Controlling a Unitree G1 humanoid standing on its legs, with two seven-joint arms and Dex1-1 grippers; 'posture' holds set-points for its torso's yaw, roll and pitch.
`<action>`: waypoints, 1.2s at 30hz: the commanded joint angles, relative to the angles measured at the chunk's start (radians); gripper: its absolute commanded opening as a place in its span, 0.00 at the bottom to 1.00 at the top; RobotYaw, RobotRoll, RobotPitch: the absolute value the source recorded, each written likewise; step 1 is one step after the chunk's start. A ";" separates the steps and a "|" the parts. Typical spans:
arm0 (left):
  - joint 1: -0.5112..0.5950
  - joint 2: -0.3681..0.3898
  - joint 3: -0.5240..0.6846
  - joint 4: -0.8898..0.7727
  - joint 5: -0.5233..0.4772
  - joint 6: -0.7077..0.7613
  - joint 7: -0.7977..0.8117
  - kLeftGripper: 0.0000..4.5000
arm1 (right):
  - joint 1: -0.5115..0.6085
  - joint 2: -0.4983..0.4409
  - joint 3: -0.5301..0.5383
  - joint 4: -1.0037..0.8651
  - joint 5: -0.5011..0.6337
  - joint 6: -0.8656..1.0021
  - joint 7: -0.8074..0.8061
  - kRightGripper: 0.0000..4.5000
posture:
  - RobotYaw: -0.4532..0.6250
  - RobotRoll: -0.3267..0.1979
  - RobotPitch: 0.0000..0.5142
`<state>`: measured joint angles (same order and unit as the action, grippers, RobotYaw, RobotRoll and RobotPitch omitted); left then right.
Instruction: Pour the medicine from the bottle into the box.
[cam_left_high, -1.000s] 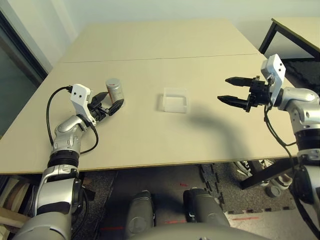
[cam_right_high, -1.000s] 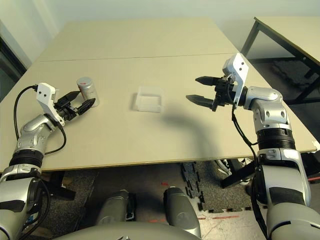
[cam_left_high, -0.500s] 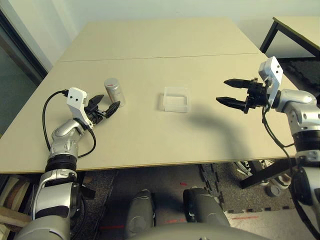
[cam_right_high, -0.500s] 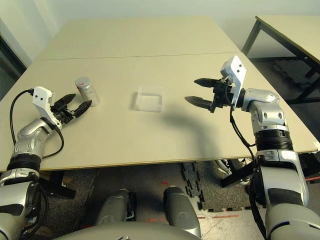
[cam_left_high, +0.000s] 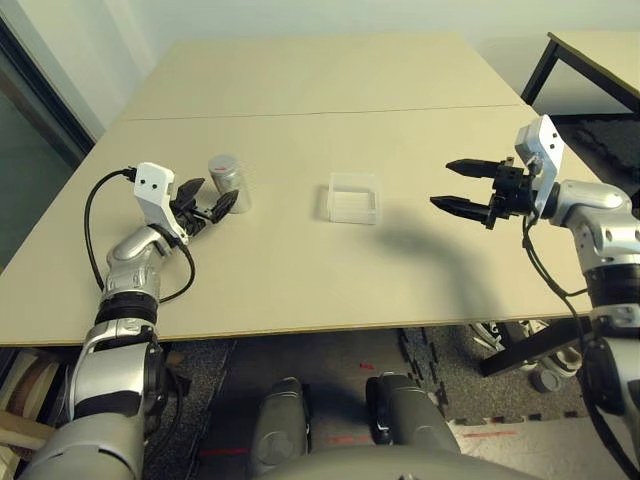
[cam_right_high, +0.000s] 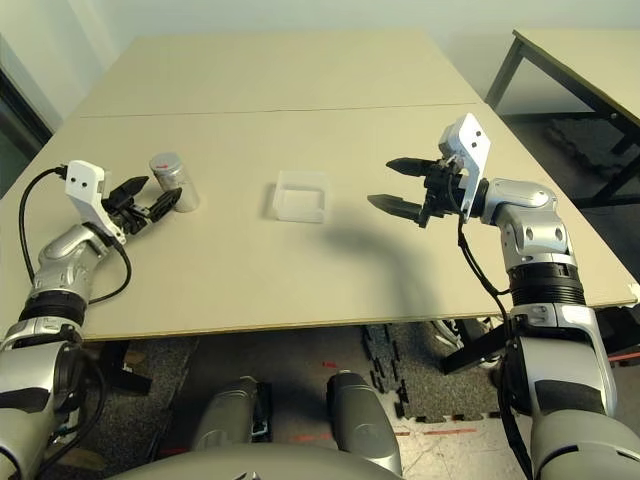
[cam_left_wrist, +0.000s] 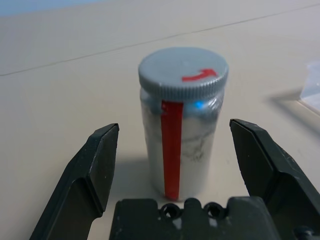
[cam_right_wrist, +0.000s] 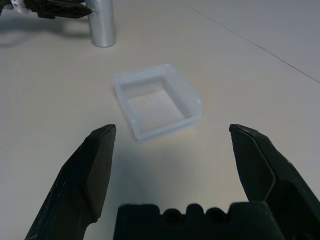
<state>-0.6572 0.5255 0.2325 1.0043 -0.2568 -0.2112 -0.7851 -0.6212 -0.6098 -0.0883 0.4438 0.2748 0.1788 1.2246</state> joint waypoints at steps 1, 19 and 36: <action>-0.038 -0.014 -0.010 0.085 0.030 -0.019 0.007 0.99 | 0.009 -0.011 0.008 -0.039 0.014 0.020 -0.005 1.00 | 0.25 0.62 0.12; -0.129 -0.028 -0.025 0.217 0.100 -0.047 0.041 0.99 | 0.046 -0.022 0.009 -0.102 0.032 0.062 -0.024 1.00 | 0.23 0.62 0.13; -0.155 -0.032 -0.006 0.232 0.102 -0.042 0.020 0.60 | 0.043 -0.012 0.014 -0.107 0.037 0.070 -0.037 1.00 | 0.24 0.62 0.10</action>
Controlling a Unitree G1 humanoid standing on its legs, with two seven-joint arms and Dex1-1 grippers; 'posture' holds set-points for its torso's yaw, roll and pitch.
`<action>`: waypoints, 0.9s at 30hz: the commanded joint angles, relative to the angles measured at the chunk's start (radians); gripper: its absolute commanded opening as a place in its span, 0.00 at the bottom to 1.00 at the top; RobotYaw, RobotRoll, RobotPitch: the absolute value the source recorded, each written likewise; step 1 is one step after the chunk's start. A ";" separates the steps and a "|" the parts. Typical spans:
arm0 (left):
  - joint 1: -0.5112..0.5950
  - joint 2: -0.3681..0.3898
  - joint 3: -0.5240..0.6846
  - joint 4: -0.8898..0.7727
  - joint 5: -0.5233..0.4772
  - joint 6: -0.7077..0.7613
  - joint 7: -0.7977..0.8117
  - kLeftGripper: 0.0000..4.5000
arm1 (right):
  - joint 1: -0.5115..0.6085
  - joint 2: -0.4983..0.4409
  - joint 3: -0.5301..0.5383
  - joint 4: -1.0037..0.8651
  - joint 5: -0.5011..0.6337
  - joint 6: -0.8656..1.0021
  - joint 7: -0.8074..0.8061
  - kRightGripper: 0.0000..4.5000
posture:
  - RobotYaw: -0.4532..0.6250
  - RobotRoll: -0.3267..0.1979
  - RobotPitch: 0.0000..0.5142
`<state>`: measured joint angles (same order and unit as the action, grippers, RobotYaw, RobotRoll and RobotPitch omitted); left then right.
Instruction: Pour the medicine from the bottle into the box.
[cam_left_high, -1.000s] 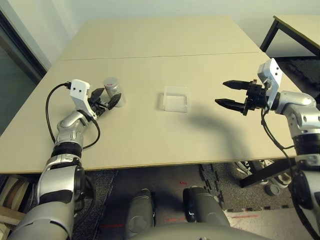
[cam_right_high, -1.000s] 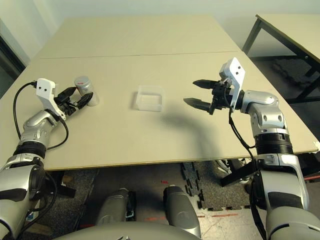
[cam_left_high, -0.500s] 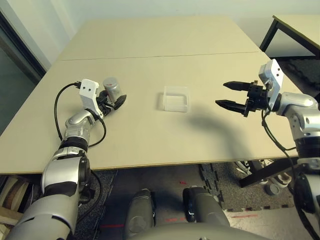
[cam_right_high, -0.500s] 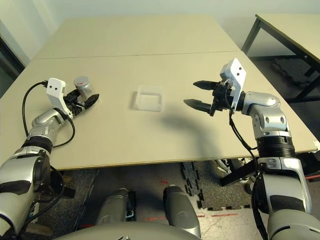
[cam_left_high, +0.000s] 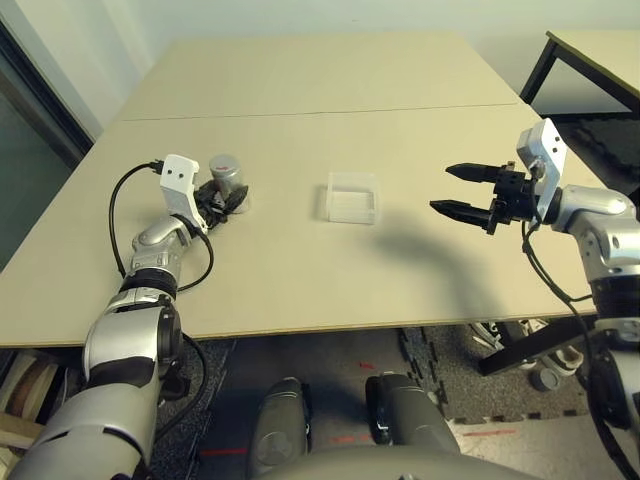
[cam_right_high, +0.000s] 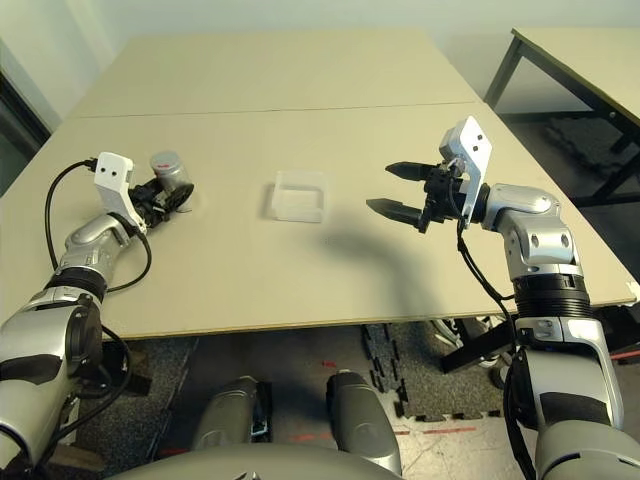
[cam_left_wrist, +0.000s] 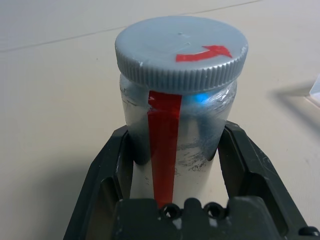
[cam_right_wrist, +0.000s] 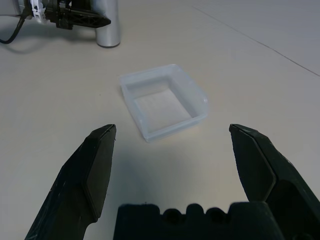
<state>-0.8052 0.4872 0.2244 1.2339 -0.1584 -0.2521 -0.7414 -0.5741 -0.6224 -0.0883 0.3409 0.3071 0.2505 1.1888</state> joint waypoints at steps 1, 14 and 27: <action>-0.003 0.013 -0.005 -0.013 0.006 -0.007 -0.051 0.60 | -0.009 0.004 0.019 -0.001 0.004 -0.004 0.000 1.00 | 0.25 0.62 0.10; 0.185 0.047 -0.057 -0.569 -0.142 0.299 -0.433 0.60 | -0.179 0.105 0.176 0.034 -0.026 0.122 0.025 1.00 | 0.37 0.62 0.15; 0.302 0.015 -0.211 -1.031 -0.243 0.590 -0.486 0.60 | -0.367 0.286 0.276 0.096 -0.037 0.180 0.060 1.00 | 0.42 0.62 0.18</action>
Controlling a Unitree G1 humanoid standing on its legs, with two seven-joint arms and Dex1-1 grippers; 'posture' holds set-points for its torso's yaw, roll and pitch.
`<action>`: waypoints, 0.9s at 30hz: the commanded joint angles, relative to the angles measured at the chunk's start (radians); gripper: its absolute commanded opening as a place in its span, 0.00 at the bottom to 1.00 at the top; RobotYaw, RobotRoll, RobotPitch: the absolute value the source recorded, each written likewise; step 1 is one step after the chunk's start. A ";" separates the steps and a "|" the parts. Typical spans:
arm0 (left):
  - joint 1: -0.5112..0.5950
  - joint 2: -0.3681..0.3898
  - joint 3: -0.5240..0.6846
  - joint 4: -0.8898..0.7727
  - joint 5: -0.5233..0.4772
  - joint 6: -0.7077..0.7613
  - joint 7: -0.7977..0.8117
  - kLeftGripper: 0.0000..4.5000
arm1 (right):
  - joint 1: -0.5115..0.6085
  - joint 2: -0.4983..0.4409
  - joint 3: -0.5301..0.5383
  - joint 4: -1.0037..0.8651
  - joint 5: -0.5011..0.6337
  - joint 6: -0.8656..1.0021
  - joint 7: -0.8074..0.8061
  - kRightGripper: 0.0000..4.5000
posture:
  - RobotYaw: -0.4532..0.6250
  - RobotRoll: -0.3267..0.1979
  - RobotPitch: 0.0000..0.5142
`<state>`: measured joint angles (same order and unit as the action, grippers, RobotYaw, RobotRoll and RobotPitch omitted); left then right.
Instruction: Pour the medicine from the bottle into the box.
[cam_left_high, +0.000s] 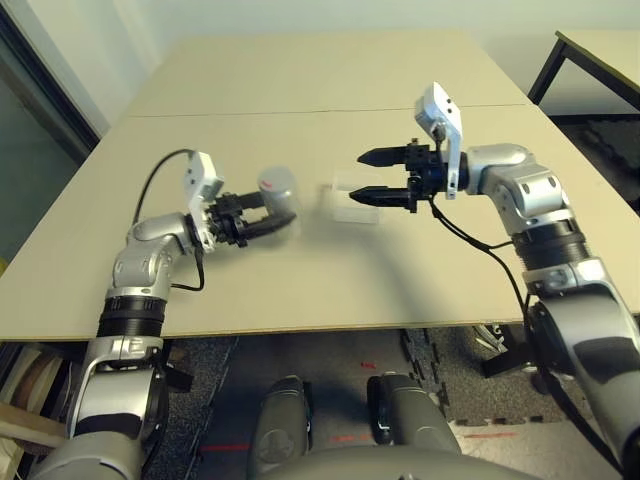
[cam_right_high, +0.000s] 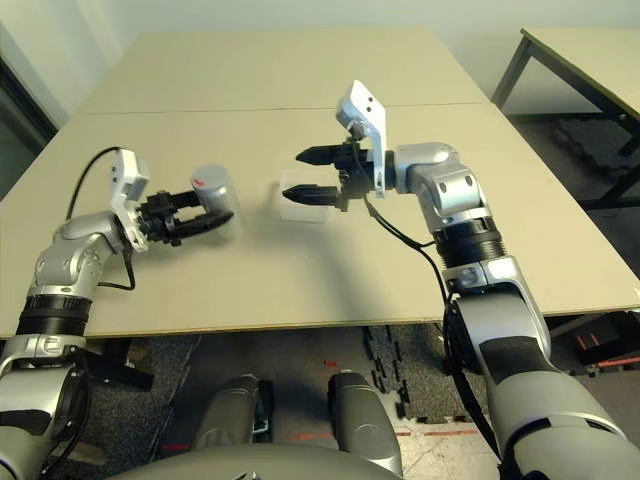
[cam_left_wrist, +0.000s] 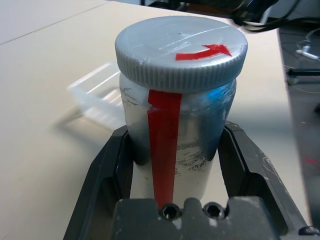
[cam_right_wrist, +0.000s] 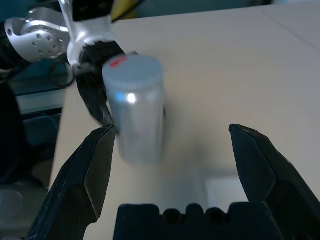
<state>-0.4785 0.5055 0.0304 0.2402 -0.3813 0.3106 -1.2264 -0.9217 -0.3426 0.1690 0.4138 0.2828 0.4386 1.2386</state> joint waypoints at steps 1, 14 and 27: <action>-0.032 -0.004 -0.024 -0.041 -0.022 0.030 -0.004 0.60 | -0.024 0.012 0.024 0.024 -0.013 -0.008 0.012 1.00 | 0.42 0.62 0.18; -0.115 -0.023 -0.085 0.043 0.003 0.002 -0.040 0.60 | -0.051 0.066 0.024 -0.027 0.032 0.115 0.021 1.00 | 0.38 0.62 0.19; -0.182 -0.060 -0.112 0.145 0.028 -0.056 -0.057 0.60 | -0.052 0.075 0.013 -0.097 0.093 0.209 0.002 1.00 | 0.36 0.62 0.18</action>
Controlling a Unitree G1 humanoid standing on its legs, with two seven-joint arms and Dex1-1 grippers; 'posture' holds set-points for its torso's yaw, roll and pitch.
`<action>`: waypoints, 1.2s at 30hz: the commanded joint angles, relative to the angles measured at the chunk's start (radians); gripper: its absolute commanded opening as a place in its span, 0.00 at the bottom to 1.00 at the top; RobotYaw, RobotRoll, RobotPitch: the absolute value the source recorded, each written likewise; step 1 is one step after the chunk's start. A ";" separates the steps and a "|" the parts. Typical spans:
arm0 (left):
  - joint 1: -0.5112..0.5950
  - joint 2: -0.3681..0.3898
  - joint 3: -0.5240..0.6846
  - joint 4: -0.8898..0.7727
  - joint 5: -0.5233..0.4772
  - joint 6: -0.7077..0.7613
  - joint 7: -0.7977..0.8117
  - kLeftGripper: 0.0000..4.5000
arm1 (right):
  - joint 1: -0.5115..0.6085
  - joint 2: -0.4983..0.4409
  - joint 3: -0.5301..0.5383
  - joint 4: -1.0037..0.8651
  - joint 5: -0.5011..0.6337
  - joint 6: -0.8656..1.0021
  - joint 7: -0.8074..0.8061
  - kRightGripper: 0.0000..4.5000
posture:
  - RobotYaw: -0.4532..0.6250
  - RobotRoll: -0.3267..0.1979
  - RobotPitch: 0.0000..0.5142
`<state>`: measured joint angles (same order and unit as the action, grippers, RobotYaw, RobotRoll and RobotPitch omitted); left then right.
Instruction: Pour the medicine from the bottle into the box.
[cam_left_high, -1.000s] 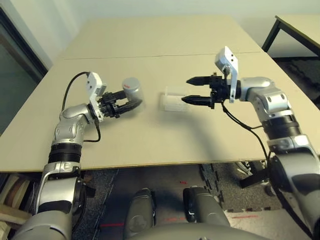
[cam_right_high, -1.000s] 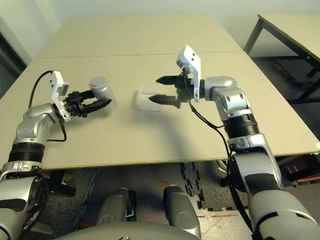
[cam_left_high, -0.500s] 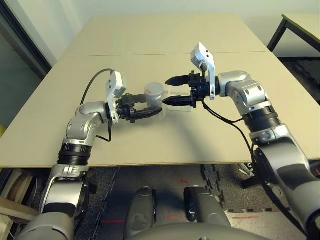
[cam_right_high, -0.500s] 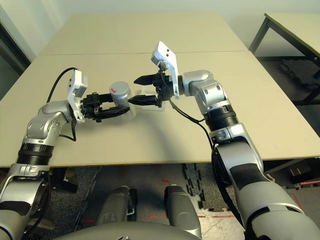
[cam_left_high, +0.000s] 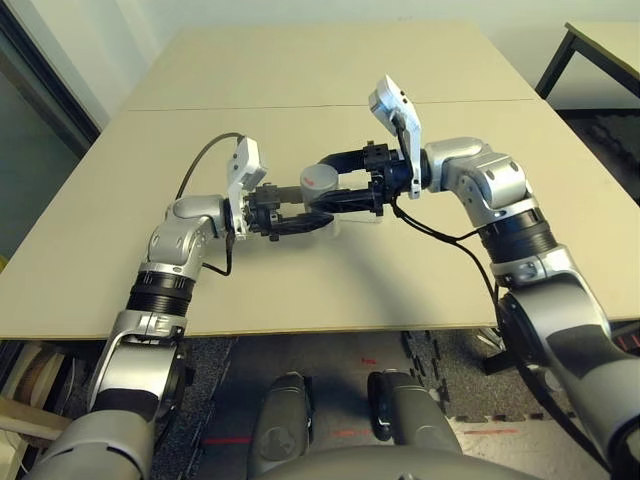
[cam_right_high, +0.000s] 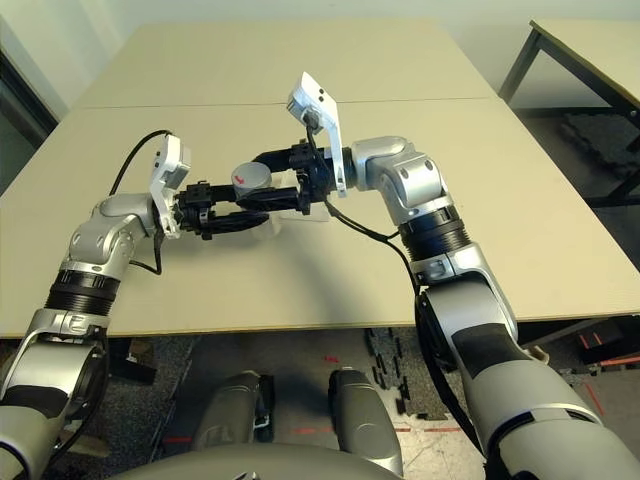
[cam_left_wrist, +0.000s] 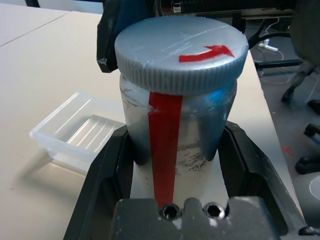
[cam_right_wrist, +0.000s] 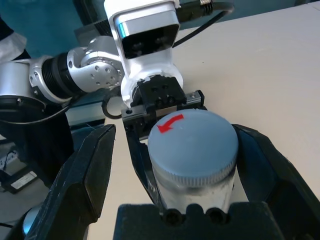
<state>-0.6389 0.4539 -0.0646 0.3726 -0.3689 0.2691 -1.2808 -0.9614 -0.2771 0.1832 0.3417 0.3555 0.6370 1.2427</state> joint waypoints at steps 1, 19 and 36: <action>-0.024 -0.012 -0.018 0.013 0.015 -0.016 -0.003 0.60 | -0.013 0.012 0.000 -0.024 0.021 0.010 -0.004 1.00 | 0.36 0.62 0.18; -0.012 0.003 -0.022 -0.060 -0.032 0.038 -0.097 0.60 | 0.007 0.035 -0.018 -0.001 0.084 -0.046 0.077 0.60 | 0.37 0.62 0.17; -0.015 0.022 -0.073 -0.187 -0.071 0.152 -0.198 0.59 | -0.007 0.062 0.032 -0.025 0.107 -0.082 0.302 0.60 | 0.40 0.62 0.16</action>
<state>-0.6477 0.4912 -0.1113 0.2082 -0.4252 0.4123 -1.4774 -0.9533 -0.2599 0.1732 0.3540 0.4284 0.5727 1.4879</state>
